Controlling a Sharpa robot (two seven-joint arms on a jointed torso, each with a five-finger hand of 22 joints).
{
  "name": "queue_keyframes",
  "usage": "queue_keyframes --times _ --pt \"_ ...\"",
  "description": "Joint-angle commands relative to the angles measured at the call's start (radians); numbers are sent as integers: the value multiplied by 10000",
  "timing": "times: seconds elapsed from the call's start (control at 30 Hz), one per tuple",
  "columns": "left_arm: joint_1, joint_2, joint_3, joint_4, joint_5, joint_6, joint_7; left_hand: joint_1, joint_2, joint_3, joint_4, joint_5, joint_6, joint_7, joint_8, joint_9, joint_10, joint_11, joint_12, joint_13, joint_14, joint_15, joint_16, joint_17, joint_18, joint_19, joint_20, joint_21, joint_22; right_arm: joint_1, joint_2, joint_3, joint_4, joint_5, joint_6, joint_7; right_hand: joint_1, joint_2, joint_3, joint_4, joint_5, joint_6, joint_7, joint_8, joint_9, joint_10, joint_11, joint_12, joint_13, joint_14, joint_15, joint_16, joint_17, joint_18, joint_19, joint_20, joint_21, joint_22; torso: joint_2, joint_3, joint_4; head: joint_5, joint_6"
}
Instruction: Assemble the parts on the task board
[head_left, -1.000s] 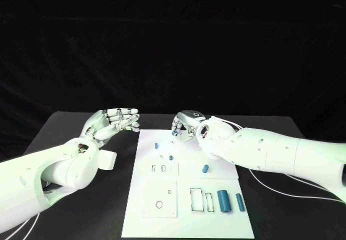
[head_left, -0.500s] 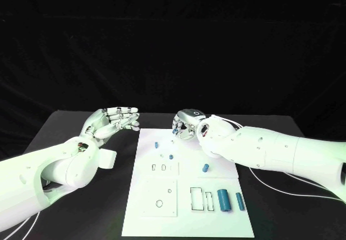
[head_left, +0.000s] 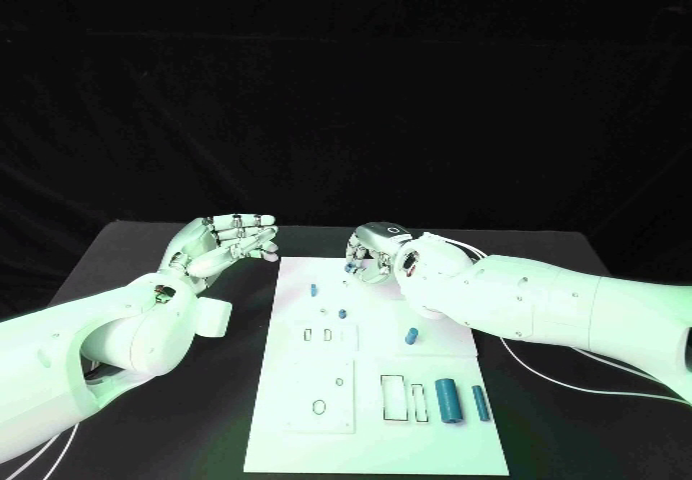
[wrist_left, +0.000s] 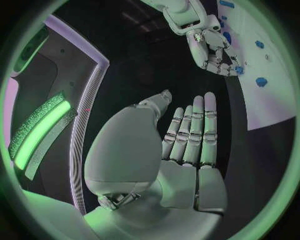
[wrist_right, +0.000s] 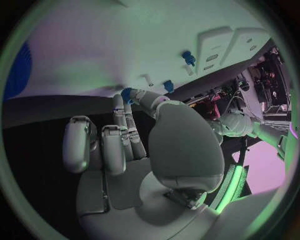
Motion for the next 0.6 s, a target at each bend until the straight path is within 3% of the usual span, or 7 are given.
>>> queue_keyframes --times 0.03,0.3,0.4,0.43,0.5,0.57,0.6 --pt "20 7 11 8 28 169 45 -121 1 7 -72 -38 -83 244 -53 -12 -86 4 -66 -13 -71 -33 59 9 -3 -34 -2 62 8 -14 -22 -7 44 -127 232 8 -64 21 44 32 -57 -25 -12 -27 27 -3 -26 -44 14 605 33 57 436 -81 -36 23 -12 16 7 -2 -4 5 4" --pt "20 12 11 -9 28 185 29 -128 3 6 -72 -39 -92 244 -60 -14 -100 7 -67 -13 -80 -30 67 11 -2 -53 2 83 22 -20 -34 -8 47 -127 72 0 -83 -3 37 32 -64 -38 -7 -29 39 -9 -20 -50 15 608 34 67 455 -80 -37 27 -12 19 8 -5 15 -24 -5" --pt "20 12 11 -15 28 185 22 -128 3 6 -72 -39 -92 244 -60 -14 -100 7 -67 -13 -80 -30 67 11 -2 -53 2 83 22 -20 -26 -8 26 -94 -18 29 -192 -111 33 64 -128 -306 102 -163 48 -297 85 -204 -40 594 115 65 432 -39 -162 83 -160 -176 8 -7 15 -25 -4" --pt "20 12 11 -15 28 184 20 -128 3 6 -72 -39 -92 244 -60 -14 -100 7 -67 -13 -80 -30 67 11 -2 -53 2 83 22 -20 -25 -8 20 -83 -45 47 -280 -212 -22 99 -363 -648 183 -362 -10 -582 167 -325 -102 553 195 4 292 12 -316 141 -350 -436 4 -12 13 -36 6" --pt "20 11 11 -17 28 184 13 -134 3 4 -72 -40 -102 245 -66 -17 -112 9 -68 -14 -88 -28 72 13 -1 -67 5 98 32 -19 -21 -8 4 -53 -99 115 -371 -398 -719 63 -723 -1626 237 -931 -203 -1404 249 -420 -281 346 264 -341 -426 225 -884 250 -1092 -1419 6 -13 7 -34 10" --pt "20 14 11 -22 28 185 8 -134 3 4 -72 -40 -102 245 -66 -17 -112 9 -68 -14 -88 -28 72 13 -1 -67 5 98 32 -19 -28 -8 7 -38 -116 151 286 136 -2766 353 -697 -2115 115 -1239 -301 -1868 245 -27 -419 299 264 -535 -782 302 -971 235 -1568 -1844 4 -16 6 -49 8" --pt "20 15 11 -24 28 186 5 -134 3 4 -72 -40 -102 245 -66 -17 -112 9 -68 -14 -88 -28 72 13 -1 -67 5 98 32 -19 -38 -8 18 -36 -120 156 372 177 -2987 414 -691 -2194 108 -1288 -323 -1946 256 3 -443 291 256 -555 -827 314 -999 241 -1649 -1930 2 -16 9 -52 7"
